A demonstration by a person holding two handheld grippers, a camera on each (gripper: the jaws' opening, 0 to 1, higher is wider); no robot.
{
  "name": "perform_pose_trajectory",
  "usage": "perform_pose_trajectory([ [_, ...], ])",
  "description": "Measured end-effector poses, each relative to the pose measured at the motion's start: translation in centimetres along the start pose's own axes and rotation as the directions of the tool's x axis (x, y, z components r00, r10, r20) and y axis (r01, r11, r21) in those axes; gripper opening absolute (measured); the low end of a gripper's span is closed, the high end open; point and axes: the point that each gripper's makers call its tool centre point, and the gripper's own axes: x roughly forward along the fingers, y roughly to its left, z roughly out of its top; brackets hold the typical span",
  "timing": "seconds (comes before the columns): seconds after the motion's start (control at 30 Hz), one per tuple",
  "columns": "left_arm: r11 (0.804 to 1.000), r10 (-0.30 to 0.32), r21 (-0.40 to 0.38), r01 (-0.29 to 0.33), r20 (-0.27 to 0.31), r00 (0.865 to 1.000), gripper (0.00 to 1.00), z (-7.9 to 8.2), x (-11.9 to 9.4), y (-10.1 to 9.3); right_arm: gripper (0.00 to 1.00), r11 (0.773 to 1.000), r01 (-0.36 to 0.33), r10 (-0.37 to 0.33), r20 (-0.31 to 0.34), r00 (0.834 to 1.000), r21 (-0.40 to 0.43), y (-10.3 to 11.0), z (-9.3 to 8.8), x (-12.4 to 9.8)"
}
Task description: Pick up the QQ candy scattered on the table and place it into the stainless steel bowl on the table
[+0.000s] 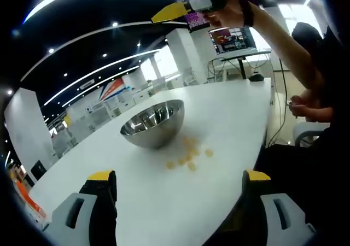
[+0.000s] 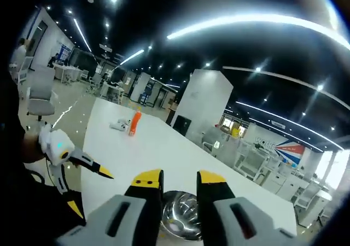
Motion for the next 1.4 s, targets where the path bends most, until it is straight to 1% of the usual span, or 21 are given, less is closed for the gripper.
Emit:
perform_pose_trajectory([
  [0.2, 1.000, -0.007, 0.006, 0.007, -0.007, 1.000, 0.95, 0.0, 0.2, -0.3, 0.23, 0.999, -0.034, 0.034, -0.005, 0.999, -0.017, 1.8, -0.4, -0.4],
  [0.37, 1.000, -0.009, 0.007, 0.009, -0.012, 1.000, 0.95, -0.1, 0.3, -0.6, 0.23, 0.998, -0.056, 0.056, -0.014, 0.998, -0.019, 2.6, -0.9, -0.6],
  [0.67, 1.000, -0.012, 0.008, 0.012, -0.012, 1.000, 0.95, 0.0, 0.4, -0.8, 0.23, 0.997, -0.070, 0.070, -0.016, 0.997, -0.022, 3.4, -1.0, -1.1],
  [0.87, 1.000, -0.010, 0.008, 0.010, -0.014, 1.000, 0.95, -0.1, 0.3, -0.8, 0.23, 0.996, -0.072, 0.071, -0.029, 0.997, -0.044, 4.0, -1.4, -1.2],
  [1.27, 1.000, -0.008, 0.007, 0.008, -0.013, 1.000, 0.95, -0.2, 0.2, -0.7, 0.23, 0.996, -0.073, 0.070, -0.041, 0.997, -0.061, 4.2, -1.6, -1.1],
  [1.33, 1.000, -0.009, 0.006, 0.009, -0.013, 1.000, 0.95, -0.2, 0.2, -0.7, 0.23, 0.995, -0.078, 0.075, -0.043, 0.996, -0.059, 4.3, -1.7, -1.1],
  [1.4, 1.000, -0.007, 0.007, 0.007, -0.014, 1.000, 0.95, -0.2, 0.2, -0.7, 0.23, 0.994, -0.096, 0.094, -0.040, 0.995, -0.048, 4.8, -1.7, -1.1],
])
